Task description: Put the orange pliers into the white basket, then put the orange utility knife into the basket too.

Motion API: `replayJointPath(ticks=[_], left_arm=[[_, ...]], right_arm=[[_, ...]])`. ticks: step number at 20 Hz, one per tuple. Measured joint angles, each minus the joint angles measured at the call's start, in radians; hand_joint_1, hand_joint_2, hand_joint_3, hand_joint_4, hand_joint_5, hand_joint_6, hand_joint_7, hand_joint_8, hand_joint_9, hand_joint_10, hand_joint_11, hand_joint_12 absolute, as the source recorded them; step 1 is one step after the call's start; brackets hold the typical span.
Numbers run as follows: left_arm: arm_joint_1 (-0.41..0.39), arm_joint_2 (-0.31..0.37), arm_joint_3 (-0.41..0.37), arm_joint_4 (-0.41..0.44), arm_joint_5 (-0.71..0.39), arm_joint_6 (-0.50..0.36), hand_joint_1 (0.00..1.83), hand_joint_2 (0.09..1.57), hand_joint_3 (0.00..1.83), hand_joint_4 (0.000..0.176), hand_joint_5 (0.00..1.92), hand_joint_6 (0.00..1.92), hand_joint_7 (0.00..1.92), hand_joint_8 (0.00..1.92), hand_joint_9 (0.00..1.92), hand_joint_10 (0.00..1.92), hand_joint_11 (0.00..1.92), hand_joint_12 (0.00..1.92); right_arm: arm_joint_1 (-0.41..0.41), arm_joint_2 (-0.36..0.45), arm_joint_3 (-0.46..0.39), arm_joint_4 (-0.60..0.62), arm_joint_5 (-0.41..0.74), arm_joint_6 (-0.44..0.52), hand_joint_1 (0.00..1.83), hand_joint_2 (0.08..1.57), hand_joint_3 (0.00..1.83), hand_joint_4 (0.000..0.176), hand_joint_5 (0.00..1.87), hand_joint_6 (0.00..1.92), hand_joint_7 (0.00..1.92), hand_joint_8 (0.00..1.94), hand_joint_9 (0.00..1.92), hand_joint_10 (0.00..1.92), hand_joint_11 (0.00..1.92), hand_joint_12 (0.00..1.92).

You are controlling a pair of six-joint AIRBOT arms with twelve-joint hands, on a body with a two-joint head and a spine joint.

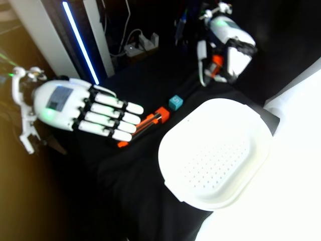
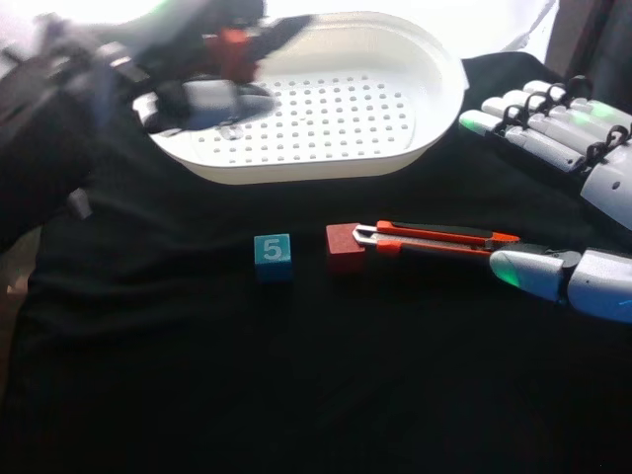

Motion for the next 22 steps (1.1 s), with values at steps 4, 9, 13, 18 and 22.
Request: replayJointPath(ticks=[4,9,13,18,22], left_arm=[[-0.037,-0.117,0.150,-0.100,0.172,0.066,1.42,1.27,0.01,0.000,0.92,1.92,1.18,1.92,1.37,1.92,1.47,1.92],[-0.034,-0.193,0.278,-0.236,0.305,0.117,1.12,1.24,0.00,0.000,0.56,1.92,0.71,1.92,0.87,1.92,1.02,1.92],[-0.026,-0.202,0.281,-0.248,0.344,0.118,0.49,1.28,0.00,0.000,0.16,0.47,0.25,0.32,0.12,0.61,0.01,1.24],[-0.026,-0.155,0.222,-0.233,0.263,0.115,0.06,1.32,0.01,0.094,0.00,0.00,0.00,0.00,0.00,0.00,0.00,0.00],[0.003,-0.053,0.071,-0.127,0.154,0.094,0.00,1.27,0.00,0.142,0.00,0.00,0.00,0.00,0.00,0.00,0.00,0.00]], right_arm=[[0.000,-0.004,0.003,-0.003,-0.001,0.000,0.28,1.28,0.00,0.055,0.00,0.00,0.00,0.00,0.00,0.00,0.00,0.00],[0.000,-0.008,0.004,-0.011,0.000,0.001,0.28,1.28,0.00,0.042,0.00,0.00,0.00,0.00,0.00,0.00,0.00,0.00],[0.000,-0.008,0.004,-0.013,0.000,0.001,0.30,1.29,0.00,0.049,0.00,0.00,0.00,0.00,0.00,0.00,0.00,0.00],[0.000,-0.008,0.004,-0.014,0.000,0.002,0.36,1.25,0.00,0.044,0.00,0.00,0.00,0.00,0.00,0.00,0.00,0.00],[0.000,-0.016,0.025,-0.021,-0.008,0.008,0.38,1.27,0.00,0.024,0.00,0.00,0.00,0.00,0.00,0.00,0.00,0.00]])
